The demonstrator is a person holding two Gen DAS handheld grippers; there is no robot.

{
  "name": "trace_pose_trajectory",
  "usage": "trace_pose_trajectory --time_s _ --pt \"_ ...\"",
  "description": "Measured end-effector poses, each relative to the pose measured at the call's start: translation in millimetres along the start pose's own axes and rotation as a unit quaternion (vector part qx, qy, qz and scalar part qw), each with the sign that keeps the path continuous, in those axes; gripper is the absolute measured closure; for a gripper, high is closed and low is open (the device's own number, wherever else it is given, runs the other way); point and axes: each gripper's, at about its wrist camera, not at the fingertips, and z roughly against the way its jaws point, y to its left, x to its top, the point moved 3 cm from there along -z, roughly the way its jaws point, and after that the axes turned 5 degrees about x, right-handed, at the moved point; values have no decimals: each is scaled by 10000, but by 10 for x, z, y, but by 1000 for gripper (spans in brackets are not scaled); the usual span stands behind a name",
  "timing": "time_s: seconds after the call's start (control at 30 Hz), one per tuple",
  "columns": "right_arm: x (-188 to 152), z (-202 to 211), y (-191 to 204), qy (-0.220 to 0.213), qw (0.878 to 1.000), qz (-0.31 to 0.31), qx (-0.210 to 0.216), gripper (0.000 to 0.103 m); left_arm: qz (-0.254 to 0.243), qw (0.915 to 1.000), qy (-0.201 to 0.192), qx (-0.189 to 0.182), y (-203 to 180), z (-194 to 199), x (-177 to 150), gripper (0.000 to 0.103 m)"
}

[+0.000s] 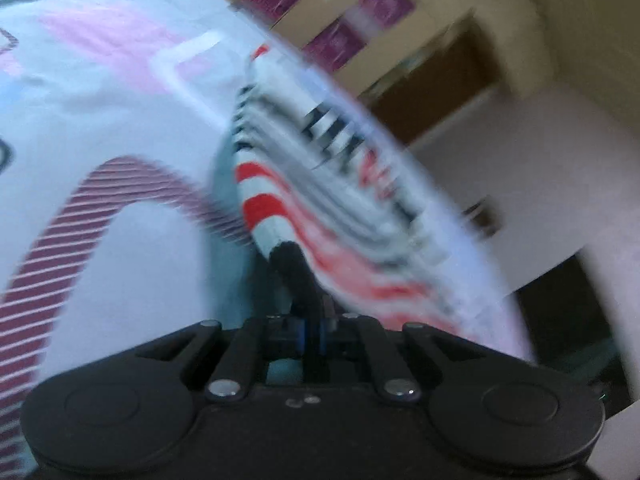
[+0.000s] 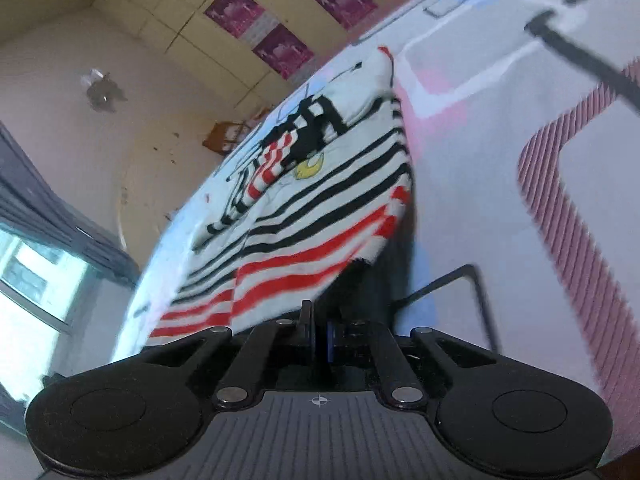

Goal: Fold small clothes
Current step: 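Grasp the sweater hem with both grippers and lift it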

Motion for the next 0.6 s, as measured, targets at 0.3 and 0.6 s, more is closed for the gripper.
trace_pose_trajectory --time_s 0.3,0.6 --pt "203 24 138 -201 9997 85 95 99 585 9975 -290 -268 -7 80 86 97" --pt "1213 -91 692 -953 9928 449 566 99 472 9887 -1117 -887 -566 245 1027 97"
